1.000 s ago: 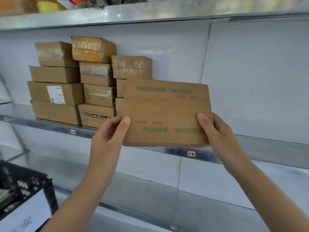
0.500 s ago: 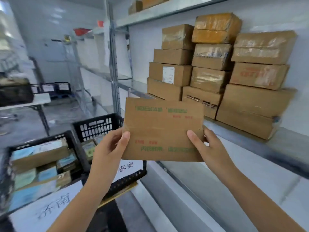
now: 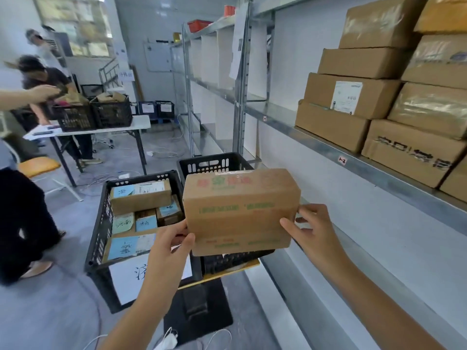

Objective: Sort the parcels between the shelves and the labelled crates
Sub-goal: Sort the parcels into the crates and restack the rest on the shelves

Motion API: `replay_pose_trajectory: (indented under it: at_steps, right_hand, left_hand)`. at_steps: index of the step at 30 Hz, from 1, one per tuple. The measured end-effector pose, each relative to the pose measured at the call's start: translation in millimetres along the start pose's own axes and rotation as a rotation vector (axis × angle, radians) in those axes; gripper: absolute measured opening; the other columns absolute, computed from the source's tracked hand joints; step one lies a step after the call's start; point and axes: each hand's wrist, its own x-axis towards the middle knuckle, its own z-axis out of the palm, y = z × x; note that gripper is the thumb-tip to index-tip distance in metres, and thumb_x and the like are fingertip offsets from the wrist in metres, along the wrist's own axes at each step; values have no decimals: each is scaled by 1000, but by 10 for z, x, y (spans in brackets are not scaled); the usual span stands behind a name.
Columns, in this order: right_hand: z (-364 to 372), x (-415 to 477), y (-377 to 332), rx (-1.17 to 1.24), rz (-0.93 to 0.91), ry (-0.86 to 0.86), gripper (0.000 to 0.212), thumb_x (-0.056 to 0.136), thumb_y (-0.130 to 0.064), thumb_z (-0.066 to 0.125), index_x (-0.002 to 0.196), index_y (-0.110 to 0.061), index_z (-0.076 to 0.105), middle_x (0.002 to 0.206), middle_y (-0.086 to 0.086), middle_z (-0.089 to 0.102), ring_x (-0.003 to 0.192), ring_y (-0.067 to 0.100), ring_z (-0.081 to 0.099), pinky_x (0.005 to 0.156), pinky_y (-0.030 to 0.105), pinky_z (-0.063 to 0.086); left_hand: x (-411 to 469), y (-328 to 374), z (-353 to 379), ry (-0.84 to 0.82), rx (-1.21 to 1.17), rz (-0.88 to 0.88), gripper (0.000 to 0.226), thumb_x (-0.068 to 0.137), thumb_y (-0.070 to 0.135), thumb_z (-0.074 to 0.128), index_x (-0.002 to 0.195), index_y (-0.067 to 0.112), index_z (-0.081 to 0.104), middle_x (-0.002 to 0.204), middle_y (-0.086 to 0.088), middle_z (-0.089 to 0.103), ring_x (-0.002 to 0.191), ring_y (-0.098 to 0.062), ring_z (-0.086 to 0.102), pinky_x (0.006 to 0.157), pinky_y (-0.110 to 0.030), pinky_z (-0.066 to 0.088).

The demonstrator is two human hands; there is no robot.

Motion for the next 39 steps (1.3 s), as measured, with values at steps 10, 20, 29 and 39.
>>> replay_pose_trajectory:
  at_steps: [10, 20, 29, 39]
  right_hand:
    - [584, 297, -68, 403, 377, -186, 35, 107, -26, 37, 115, -15, 70, 112, 10, 73, 99, 20, 73, 95, 41, 56]
    - [1393, 596, -423, 420, 577, -237, 44, 98, -42, 54, 126, -9, 53, 123, 17, 64, 115, 28, 62, 83, 41, 55]
    - [2105, 692, -432, 463, 534, -276, 54, 89, -46, 63, 133, -17, 50, 128, 15, 63, 119, 31, 61, 101, 50, 48]
    - [2461, 968, -549, 414, 510, -241, 50, 62, -59, 83, 108, -57, 64, 107, -5, 76, 91, 19, 75, 70, 38, 61]
  left_hand:
    - [405, -266, -545, 61, -260, -204, 28, 103, 36, 46, 106, 26, 72, 106, 0, 75, 99, -10, 71, 97, -31, 50]
    - [986, -444, -1183, 0, -246, -206, 35, 98, 45, 49, 111, 21, 71, 103, 3, 76, 100, -9, 70, 102, -40, 50]
    - [1275, -713, -1791, -82, -240, -251, 51, 75, 58, 68, 99, 13, 64, 102, -1, 76, 98, -21, 73, 93, -49, 56]
    - [1511, -985, -2030, -142, -162, -213, 26, 87, 56, 62, 103, 38, 71, 106, 12, 74, 102, -9, 69, 83, -31, 57]
